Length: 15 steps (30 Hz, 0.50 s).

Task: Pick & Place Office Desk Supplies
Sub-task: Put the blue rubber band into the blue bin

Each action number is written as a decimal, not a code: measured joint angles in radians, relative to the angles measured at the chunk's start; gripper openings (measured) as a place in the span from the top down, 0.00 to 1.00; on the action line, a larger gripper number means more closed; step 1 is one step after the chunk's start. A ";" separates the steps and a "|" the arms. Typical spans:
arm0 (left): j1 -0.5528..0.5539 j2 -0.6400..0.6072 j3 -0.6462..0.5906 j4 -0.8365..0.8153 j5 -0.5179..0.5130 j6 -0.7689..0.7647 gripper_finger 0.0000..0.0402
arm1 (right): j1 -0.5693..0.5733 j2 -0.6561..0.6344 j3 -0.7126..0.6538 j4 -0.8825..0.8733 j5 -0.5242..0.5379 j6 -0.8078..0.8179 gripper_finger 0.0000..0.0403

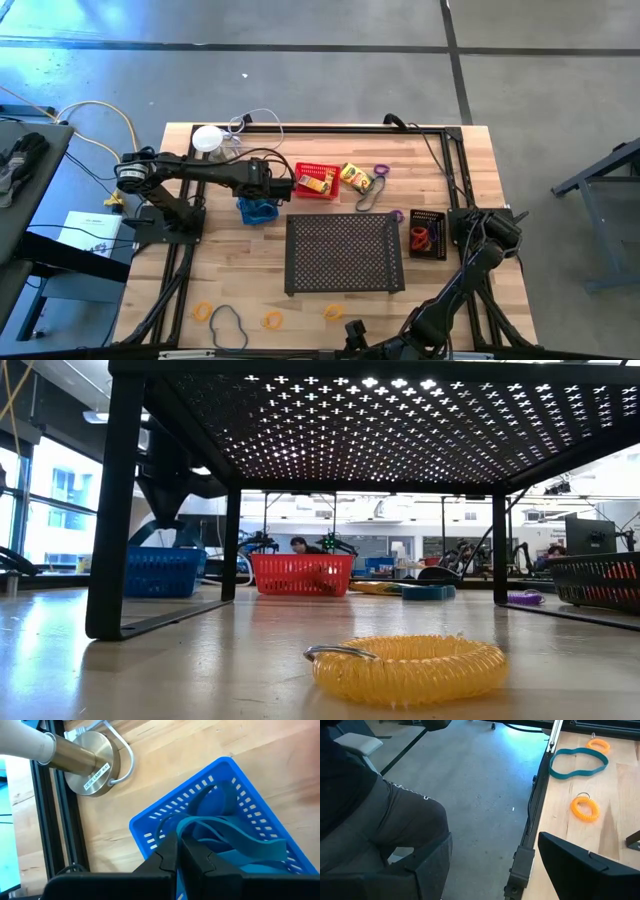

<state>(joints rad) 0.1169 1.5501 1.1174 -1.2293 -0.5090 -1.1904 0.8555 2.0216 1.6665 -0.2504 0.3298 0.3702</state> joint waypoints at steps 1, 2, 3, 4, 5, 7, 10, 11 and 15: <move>0.000 0.001 -0.006 0.010 0.000 0.000 1.00 | 0.000 0.000 0.000 0.000 0.000 0.000 0.30; 0.000 0.002 -0.014 0.018 0.000 -0.001 1.00 | 0.000 0.000 0.000 0.000 0.000 0.000 0.30; 0.000 0.003 -0.025 0.027 0.000 -0.008 1.00 | 0.000 0.000 0.000 0.000 0.000 0.000 0.30; 0.000 0.003 -0.042 0.045 0.000 -0.015 1.00 | 0.000 0.000 0.000 0.000 0.000 0.000 0.30; 0.000 0.003 -0.058 0.069 0.002 -0.019 1.00 | 0.000 0.000 0.000 0.000 0.000 0.002 0.30; 0.000 0.004 -0.088 0.106 0.011 -0.013 1.00 | 0.000 0.000 0.000 0.000 0.000 0.004 0.30; 0.000 0.004 -0.107 0.111 0.060 -0.050 1.00 | 0.000 0.000 0.000 0.000 0.000 0.004 0.30; 0.001 0.004 -0.107 0.114 0.093 -0.068 1.00 | 0.000 0.000 0.000 0.000 0.000 0.004 0.30; 0.001 0.004 -0.107 0.130 0.240 -0.058 1.00 | 0.000 0.000 0.000 0.002 0.000 0.004 0.30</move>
<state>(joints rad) 0.1177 1.5539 1.0103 -1.0997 -0.2686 -1.2484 0.8555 2.0216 1.6665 -0.2486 0.3298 0.3740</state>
